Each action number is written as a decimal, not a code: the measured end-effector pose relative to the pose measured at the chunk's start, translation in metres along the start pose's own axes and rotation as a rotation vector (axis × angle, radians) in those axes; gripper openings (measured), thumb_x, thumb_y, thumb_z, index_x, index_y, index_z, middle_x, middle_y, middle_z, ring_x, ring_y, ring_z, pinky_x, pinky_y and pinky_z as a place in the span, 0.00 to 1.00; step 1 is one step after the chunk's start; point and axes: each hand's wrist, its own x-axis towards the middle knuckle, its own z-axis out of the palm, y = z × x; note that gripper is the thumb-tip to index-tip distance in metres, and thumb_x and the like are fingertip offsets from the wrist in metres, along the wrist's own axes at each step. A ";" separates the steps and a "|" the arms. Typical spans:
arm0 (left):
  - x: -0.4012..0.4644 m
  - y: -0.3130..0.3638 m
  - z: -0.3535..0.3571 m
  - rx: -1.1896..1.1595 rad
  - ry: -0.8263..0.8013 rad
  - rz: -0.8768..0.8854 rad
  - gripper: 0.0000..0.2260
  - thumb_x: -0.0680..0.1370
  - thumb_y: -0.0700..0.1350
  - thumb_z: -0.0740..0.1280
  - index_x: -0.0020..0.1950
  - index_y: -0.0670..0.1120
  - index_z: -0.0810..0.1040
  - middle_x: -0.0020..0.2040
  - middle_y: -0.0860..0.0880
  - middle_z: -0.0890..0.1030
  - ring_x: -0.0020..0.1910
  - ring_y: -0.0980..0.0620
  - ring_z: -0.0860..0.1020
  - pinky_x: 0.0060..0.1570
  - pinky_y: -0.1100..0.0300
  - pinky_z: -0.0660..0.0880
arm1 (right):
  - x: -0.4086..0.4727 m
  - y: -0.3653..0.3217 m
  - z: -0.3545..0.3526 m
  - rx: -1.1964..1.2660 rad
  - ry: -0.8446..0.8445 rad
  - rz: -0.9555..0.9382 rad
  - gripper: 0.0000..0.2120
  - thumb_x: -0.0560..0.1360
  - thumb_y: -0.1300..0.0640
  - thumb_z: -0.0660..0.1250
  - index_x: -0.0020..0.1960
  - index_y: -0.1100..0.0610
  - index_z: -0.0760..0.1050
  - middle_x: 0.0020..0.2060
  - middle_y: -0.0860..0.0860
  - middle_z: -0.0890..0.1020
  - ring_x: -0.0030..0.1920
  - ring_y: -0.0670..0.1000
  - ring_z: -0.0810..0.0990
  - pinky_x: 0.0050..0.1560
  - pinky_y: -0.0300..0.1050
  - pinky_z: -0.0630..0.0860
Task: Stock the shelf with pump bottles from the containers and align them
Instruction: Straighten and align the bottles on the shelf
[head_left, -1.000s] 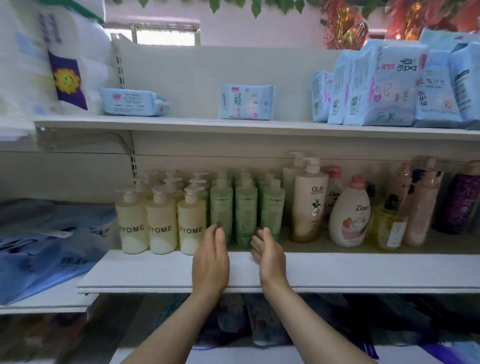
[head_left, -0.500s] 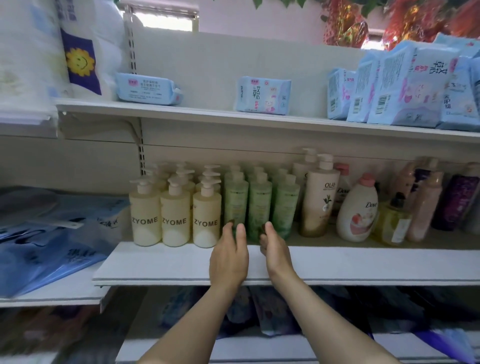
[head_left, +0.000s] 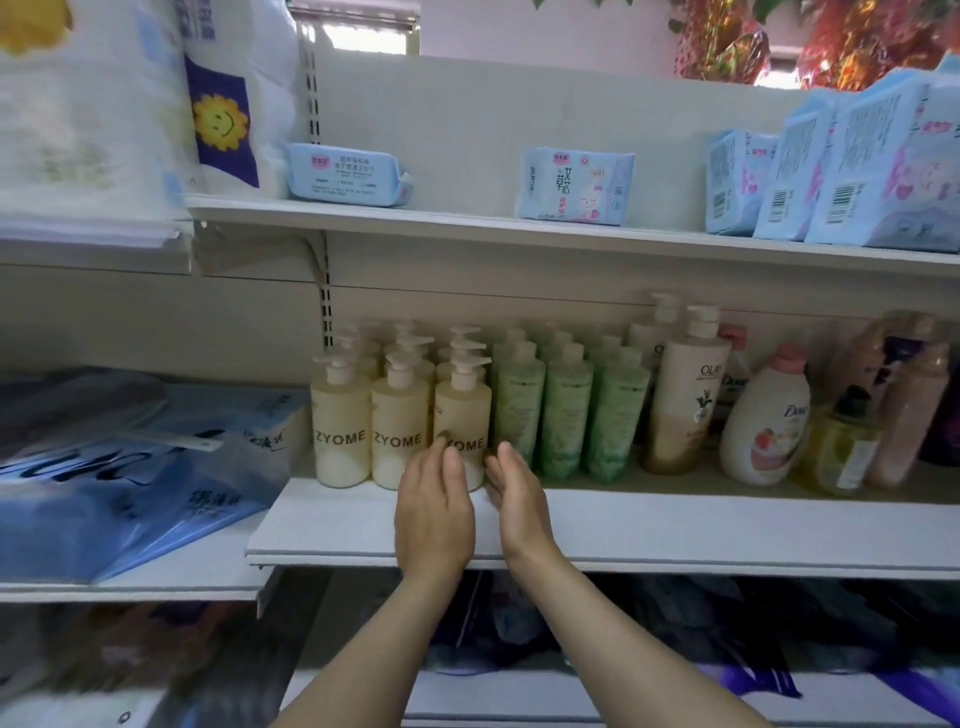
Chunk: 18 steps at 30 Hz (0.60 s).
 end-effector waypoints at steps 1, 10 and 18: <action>0.001 0.000 0.001 0.005 -0.011 -0.010 0.28 0.81 0.62 0.46 0.73 0.50 0.70 0.70 0.52 0.73 0.67 0.54 0.70 0.63 0.61 0.64 | 0.000 0.001 0.001 0.000 -0.001 0.001 0.23 0.81 0.40 0.57 0.72 0.48 0.70 0.69 0.47 0.75 0.69 0.46 0.72 0.75 0.50 0.65; 0.003 -0.003 -0.003 0.045 -0.029 0.000 0.27 0.82 0.62 0.46 0.73 0.51 0.70 0.71 0.52 0.73 0.67 0.52 0.71 0.59 0.61 0.63 | -0.003 -0.007 -0.001 -0.011 -0.030 0.032 0.25 0.82 0.40 0.56 0.74 0.51 0.68 0.69 0.47 0.75 0.68 0.45 0.72 0.75 0.50 0.65; -0.005 0.000 -0.015 -0.063 0.050 0.000 0.23 0.84 0.54 0.49 0.73 0.44 0.69 0.69 0.42 0.73 0.67 0.43 0.71 0.65 0.50 0.66 | -0.027 -0.031 -0.101 0.006 0.141 0.008 0.23 0.85 0.46 0.54 0.74 0.57 0.69 0.69 0.54 0.75 0.65 0.48 0.74 0.71 0.49 0.69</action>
